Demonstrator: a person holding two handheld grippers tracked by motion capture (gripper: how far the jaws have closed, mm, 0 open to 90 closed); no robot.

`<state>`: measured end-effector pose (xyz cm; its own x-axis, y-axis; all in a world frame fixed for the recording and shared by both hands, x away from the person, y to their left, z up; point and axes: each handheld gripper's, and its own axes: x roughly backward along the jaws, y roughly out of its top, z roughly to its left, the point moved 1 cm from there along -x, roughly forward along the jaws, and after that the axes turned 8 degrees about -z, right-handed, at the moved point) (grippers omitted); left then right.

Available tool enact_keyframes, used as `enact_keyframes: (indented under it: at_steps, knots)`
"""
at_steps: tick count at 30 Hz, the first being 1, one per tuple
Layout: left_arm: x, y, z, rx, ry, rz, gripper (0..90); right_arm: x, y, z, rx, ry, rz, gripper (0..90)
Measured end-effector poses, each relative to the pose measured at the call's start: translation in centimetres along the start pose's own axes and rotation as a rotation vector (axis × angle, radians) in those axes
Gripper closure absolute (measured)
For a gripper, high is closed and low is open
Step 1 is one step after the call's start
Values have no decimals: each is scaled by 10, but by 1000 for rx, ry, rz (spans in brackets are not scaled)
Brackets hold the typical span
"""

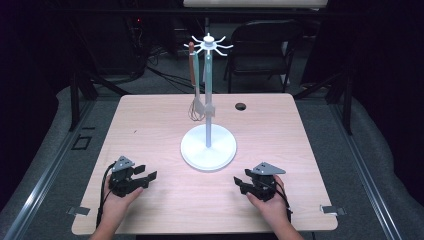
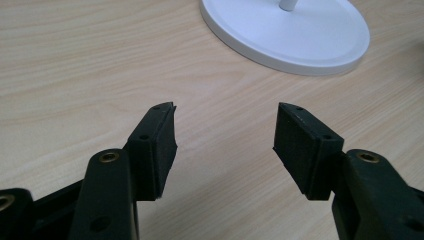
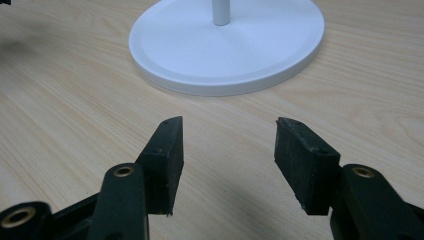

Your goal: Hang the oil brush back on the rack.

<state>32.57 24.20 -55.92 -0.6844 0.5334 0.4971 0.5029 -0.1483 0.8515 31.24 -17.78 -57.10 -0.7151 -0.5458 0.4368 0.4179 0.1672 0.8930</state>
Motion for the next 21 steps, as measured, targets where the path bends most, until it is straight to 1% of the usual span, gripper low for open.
enact_keyframes:
  at_steps: [2, 3, 6, 9, 16, 21]
  knots:
    - [-1, -2, -1, -13, 13, 7, 419, 0, -1, 0, 8, -5, 7, 452]
    - [-2, -3, 0, -25, 19, 14, 419, -1, -1, 0, 2, -4, 8, 450]
    - [-4, -5, 0, -33, 23, 21, 419, -2, -2, 0, 10, -9, 16, 447]
    - [-7, -8, -1, -21, 21, 21, 419, -4, -3, 1, 15, -11, 17, 445]
    - [-10, -10, -2, -26, 15, 35, 415, -5, -3, 2, 21, -13, 25, 442]
    - [-11, -11, -1, -18, 15, 37, 414, -5, -4, 2, 20, -13, 23, 440]
